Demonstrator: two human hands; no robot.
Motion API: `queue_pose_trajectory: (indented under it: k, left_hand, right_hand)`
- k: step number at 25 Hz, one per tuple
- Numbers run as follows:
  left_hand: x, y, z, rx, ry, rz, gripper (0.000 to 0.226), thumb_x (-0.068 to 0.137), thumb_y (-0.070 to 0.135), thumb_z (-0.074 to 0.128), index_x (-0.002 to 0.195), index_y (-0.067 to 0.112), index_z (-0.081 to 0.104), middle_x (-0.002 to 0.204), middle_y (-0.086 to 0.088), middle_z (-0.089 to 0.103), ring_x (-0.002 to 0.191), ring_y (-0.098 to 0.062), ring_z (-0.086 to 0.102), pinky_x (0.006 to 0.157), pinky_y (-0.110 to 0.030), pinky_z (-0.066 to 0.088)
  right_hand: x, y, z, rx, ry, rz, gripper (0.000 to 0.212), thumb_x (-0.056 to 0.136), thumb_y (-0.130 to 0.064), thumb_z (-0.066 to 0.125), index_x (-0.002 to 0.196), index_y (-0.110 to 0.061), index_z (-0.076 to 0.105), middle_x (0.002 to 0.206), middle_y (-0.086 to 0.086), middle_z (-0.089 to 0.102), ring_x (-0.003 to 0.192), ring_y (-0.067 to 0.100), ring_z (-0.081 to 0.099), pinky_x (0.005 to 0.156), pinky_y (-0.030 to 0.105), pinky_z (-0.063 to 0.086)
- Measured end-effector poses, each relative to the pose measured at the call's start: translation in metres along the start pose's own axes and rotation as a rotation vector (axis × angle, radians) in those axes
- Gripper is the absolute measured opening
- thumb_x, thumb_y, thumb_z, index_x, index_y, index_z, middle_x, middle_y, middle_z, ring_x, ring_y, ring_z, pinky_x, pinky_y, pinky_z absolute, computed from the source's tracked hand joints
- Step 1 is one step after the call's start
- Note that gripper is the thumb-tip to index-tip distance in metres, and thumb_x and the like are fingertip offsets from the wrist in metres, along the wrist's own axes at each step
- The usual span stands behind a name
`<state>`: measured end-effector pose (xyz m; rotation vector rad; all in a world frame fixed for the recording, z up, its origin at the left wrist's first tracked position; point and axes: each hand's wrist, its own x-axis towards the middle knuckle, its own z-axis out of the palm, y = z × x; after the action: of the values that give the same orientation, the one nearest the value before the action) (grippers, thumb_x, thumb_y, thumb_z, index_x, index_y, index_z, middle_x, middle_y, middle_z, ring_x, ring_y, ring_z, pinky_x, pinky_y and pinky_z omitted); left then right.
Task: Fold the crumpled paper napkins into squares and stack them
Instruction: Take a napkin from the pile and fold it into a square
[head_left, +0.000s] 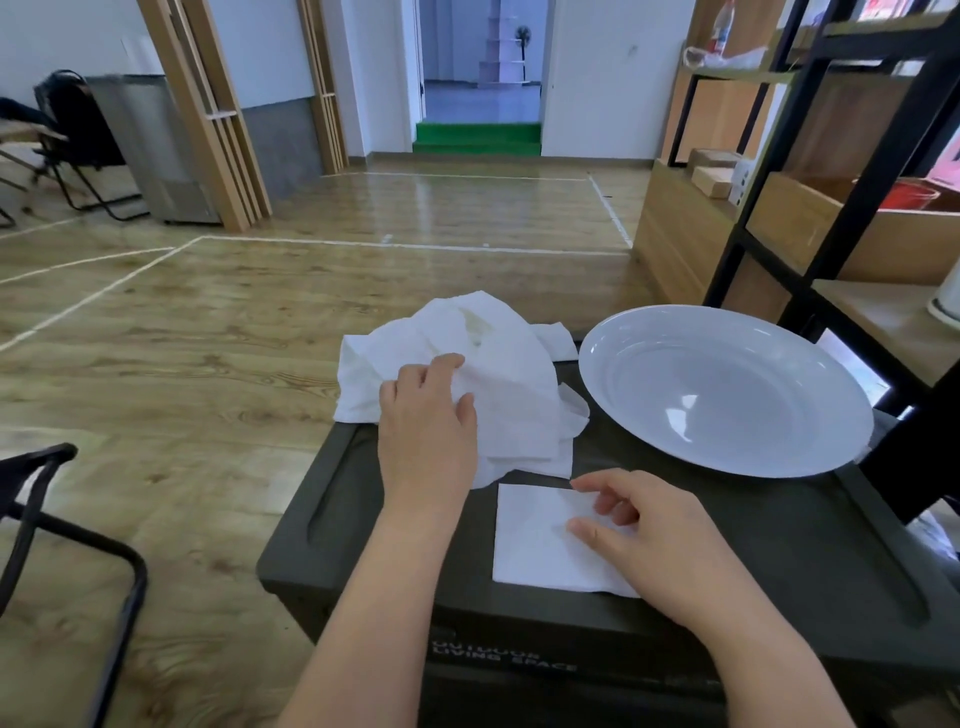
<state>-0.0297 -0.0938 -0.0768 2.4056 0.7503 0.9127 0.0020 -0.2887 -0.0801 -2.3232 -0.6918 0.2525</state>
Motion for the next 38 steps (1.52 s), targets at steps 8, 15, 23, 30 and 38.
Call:
queue_pose_trajectory:
  k: [8, 15, 23, 30, 38]
  left_hand:
    - [-0.017, 0.002, -0.032, -0.601, -0.089, 0.045, 0.029, 0.092, 0.016, 0.056, 0.095, 0.043, 0.063, 0.087, 0.018, 0.059, 0.075, 0.001, 0.053, 0.068, -0.008, 0.042]
    - [-0.031, -0.003, -0.064, -1.111, -0.286, 0.058, 0.025, 0.082, 0.023, 0.064, 0.100, 0.041, 0.065, 0.098, 0.016, 0.068, 0.083, -0.002, 0.062, 0.075, -0.016, 0.050]
    - [-0.035, -0.002, -0.061, -0.750, -0.280, 0.039, 0.038, 0.075, 0.031, 0.070, 0.107, 0.050, 0.061, 0.082, 0.014, 0.066, 0.070, -0.012, 0.057, 0.065, -0.024, 0.049]
    - [-0.036, 0.001, -0.063, -0.557, -0.204, 0.039, 0.021, 0.076, 0.028, 0.076, 0.086, 0.046, 0.071, 0.051, 0.027, 0.050, 0.041, -0.004, 0.036, 0.047, -0.004, 0.032]
    - [-0.036, 0.002, -0.064, -0.530, -0.196, 0.021, 0.012, 0.075, 0.034, 0.075, 0.075, 0.045, 0.070, 0.061, 0.025, 0.055, 0.043, -0.003, 0.040, 0.051, -0.005, 0.036]
  right_hand:
    - [0.000, -0.016, 0.000, 0.412, 0.268, 0.020, 0.024, 0.084, -0.035, 0.067, 0.103, -0.047, 0.057, 0.087, -0.020, 0.064, 0.084, -0.010, 0.057, 0.064, 0.010, 0.044]
    - [0.000, -0.039, 0.010, 0.982, -0.122, 0.050, 0.051, 0.079, -0.050, 0.067, 0.121, -0.066, 0.042, 0.108, -0.017, 0.068, 0.100, 0.011, 0.067, 0.086, 0.034, 0.055]
    - [-0.002, -0.033, 0.003, 0.887, 0.166, -0.251, 0.051, 0.085, -0.002, 0.065, 0.112, -0.045, 0.064, 0.110, -0.022, 0.067, 0.102, 0.006, 0.066, 0.074, 0.017, 0.055]
    - [-0.004, -0.028, -0.002, 0.757, 0.194, -0.205, 0.030, 0.082, -0.018, 0.070, 0.095, -0.045, 0.071, 0.093, -0.016, 0.074, 0.088, 0.001, 0.069, 0.068, 0.011, 0.052]
    - [-0.003, -0.020, -0.007, 0.605, 0.299, -0.079, 0.014, 0.080, -0.025, 0.073, 0.083, -0.039, 0.073, 0.079, -0.016, 0.073, 0.078, 0.001, 0.068, 0.065, 0.008, 0.049]
